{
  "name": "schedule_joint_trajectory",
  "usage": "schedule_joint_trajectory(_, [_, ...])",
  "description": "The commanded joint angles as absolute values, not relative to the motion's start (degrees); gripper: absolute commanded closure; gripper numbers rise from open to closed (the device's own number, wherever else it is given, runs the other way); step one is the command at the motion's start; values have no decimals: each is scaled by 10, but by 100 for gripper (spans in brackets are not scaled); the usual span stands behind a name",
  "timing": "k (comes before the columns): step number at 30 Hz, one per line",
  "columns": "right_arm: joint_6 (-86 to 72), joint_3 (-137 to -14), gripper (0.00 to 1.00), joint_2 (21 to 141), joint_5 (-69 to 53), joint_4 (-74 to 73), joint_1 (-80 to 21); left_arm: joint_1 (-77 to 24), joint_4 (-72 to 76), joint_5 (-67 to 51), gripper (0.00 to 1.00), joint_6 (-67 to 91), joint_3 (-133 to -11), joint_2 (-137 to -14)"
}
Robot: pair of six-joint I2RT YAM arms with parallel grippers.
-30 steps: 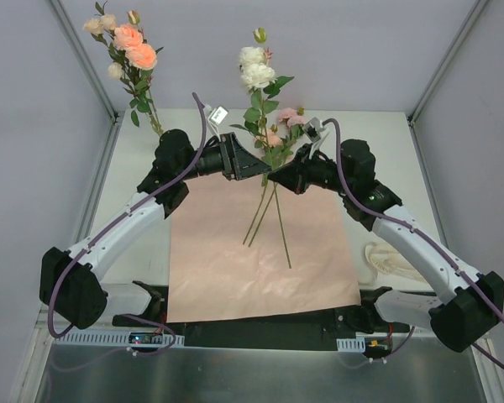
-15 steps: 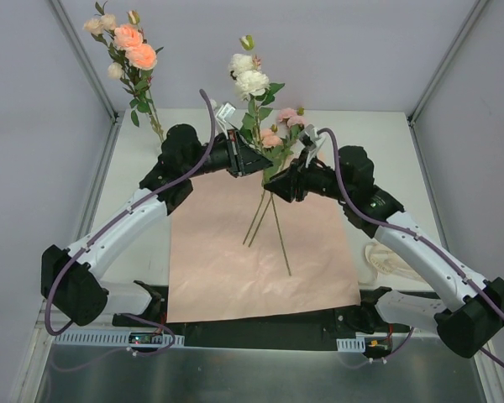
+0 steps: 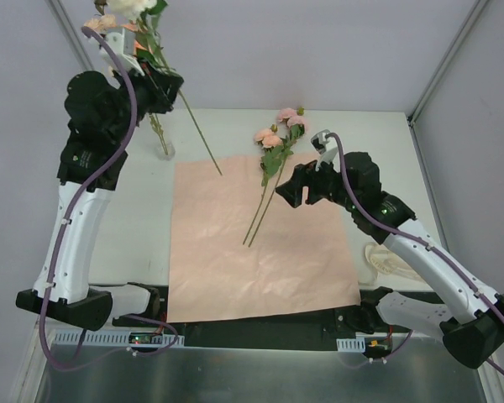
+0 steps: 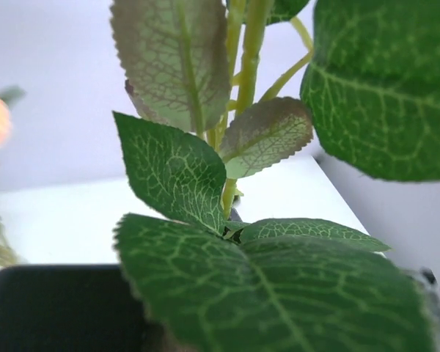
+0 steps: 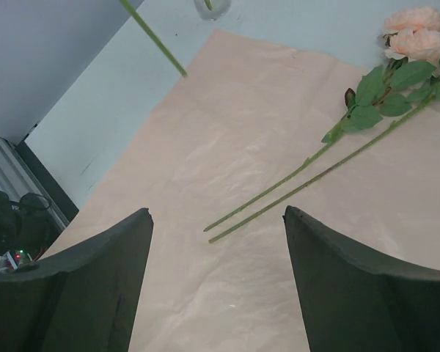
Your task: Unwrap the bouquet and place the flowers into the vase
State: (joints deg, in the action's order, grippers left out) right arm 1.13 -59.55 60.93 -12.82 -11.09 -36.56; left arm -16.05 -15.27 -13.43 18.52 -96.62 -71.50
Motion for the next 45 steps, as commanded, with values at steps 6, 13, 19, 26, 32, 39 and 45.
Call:
schedule_joint_trajectory(6, [24,-592,25,579,-100,-147,-358,-120,-171,78,100,-8,-1237,-831])
schedule_joint_trajectory(13, [26,-593,24,582,-98,-156,-348,-58,-168,73,100,-2,-1331,-910])
schedule_joint_trajectory(19, [23,-599,25,590,-103,-161,-343,-18,-159,47,100,34,-1341,-947])
schedule_joint_trajectory(26, [18,-598,25,606,-103,-162,-338,-4,-150,39,100,25,-1339,-970])
schedule_joint_trajectory(32, [11,-608,25,622,-106,-161,-337,-4,-141,36,100,23,-1338,-976])
schedule_joint_trajectory(39, [2,-613,25,638,-112,-158,-337,9,-120,29,100,16,-1335,-975])
schedule_joint_trajectory(45, [2,-615,25,646,-113,-157,-336,10,-80,11,100,6,-1316,-975])
